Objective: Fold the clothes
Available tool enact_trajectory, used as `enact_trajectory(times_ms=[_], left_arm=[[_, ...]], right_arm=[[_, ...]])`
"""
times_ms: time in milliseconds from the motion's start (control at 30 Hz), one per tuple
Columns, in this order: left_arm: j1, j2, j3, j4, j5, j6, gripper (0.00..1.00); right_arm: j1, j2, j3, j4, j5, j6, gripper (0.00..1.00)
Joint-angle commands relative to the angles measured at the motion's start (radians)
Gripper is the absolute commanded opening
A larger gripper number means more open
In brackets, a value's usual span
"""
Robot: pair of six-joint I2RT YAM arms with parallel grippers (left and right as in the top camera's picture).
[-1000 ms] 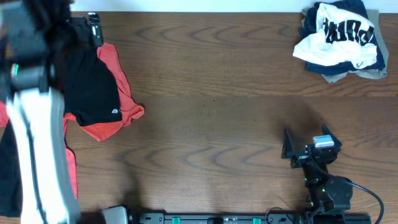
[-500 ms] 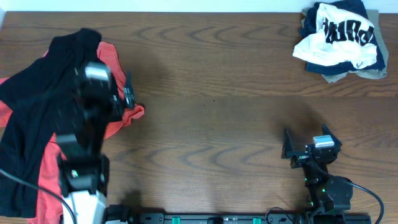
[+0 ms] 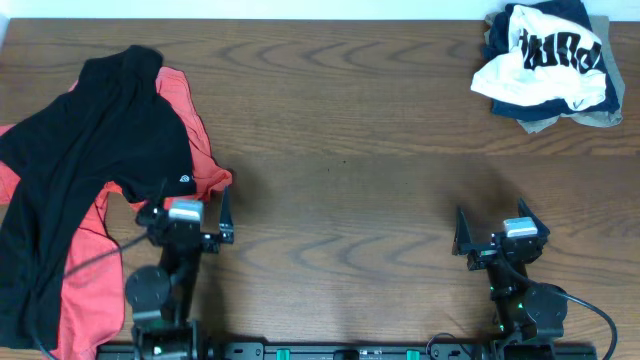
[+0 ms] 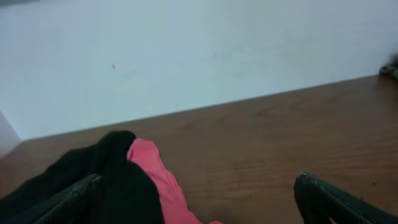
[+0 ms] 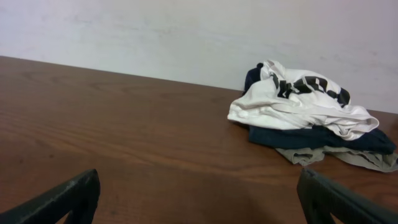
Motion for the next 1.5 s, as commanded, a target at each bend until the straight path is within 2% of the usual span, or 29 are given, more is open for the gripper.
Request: enact_trajectory(times_ms=[0,233,433,1467], left_arm=[[-0.002,-0.088,-0.061,0.005,0.005,-0.004,0.98],[-0.002,-0.167,-0.072,-0.113,0.005,0.019,0.98],[-0.004,-0.249,-0.072,-0.295,-0.008,0.017,0.98],[-0.021,-0.246,-0.072,-0.294,-0.029,0.018,0.98]], right_arm=[[0.005,-0.006,-0.002,-0.004,-0.002,-0.01,0.99],[0.005,-0.006,-0.002,-0.004,-0.002,-0.01,0.99],[0.005,-0.006,-0.002,-0.004,-0.002,-0.01,0.99],[0.005,-0.006,-0.002,-0.004,-0.002,-0.01,0.99]])
